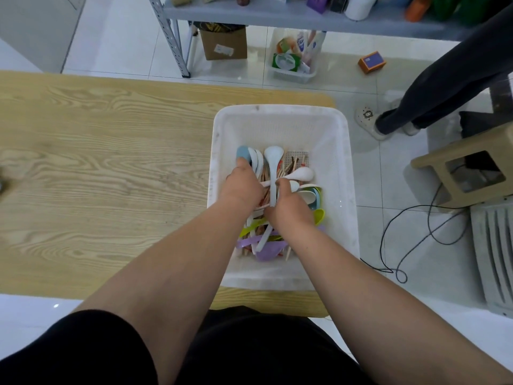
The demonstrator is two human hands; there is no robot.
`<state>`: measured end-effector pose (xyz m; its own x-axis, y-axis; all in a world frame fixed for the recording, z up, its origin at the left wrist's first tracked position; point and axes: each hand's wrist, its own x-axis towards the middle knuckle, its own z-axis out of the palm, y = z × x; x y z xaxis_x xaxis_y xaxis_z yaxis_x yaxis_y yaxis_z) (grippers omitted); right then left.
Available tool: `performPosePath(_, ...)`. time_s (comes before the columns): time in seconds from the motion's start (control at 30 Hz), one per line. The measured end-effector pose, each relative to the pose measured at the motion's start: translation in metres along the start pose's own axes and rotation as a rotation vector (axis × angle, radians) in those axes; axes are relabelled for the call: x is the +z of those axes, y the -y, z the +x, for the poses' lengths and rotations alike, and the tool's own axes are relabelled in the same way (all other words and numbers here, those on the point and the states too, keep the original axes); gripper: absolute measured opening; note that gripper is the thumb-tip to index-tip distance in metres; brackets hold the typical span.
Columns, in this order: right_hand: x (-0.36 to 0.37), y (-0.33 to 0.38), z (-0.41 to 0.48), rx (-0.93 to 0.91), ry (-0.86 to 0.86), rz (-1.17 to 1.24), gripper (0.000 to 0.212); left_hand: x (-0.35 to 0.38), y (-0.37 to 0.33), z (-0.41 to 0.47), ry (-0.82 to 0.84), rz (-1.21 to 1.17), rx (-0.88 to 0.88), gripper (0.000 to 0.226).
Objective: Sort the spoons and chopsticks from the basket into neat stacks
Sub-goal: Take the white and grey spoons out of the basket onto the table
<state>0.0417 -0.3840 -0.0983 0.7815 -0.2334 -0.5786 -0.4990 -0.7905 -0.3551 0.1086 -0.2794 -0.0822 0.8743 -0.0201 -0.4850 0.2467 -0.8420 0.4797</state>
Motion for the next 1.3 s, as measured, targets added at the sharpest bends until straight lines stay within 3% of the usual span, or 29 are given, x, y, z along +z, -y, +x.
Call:
performPosePath(0.27, 0.007, -0.001, -0.003, -0.029, -0.043, 0.009, 0.041, -0.011, 0.012, -0.024, 0.016, -0.187, 0.045, 0.011)
performPosePath(0.6, 0.004, 0.007, -0.006, 0.001, -0.046, -0.040, 0.046, -0.009, 0.032, -0.048, 0.053, -0.513, -0.117, 0.021)
performPosePath(0.93, -0.015, -0.008, -0.019, 0.027, -0.040, 0.337, 0.033, -0.007, 0.037, -0.053, 0.133, -0.755, -0.157, 0.032)
performPosePath(1.07, -0.022, -0.019, -0.030, 0.053, -0.132, 0.543, 0.042, -0.004, 0.034, -0.056, 0.198, -0.874, -0.173, 0.028)
performPosePath(1.23, -0.025, -0.034, -0.047, 0.084, -0.122, 0.889, 0.072, -0.001, 0.032, -0.060, 0.274, -1.003, -0.236, 0.030)
performPosePath(1.3, -0.024, -0.035, -0.058, 0.065, -0.113, 0.985, 0.068, 0.001, 0.029, -0.062, 0.291, -1.065, -0.297, 0.025)
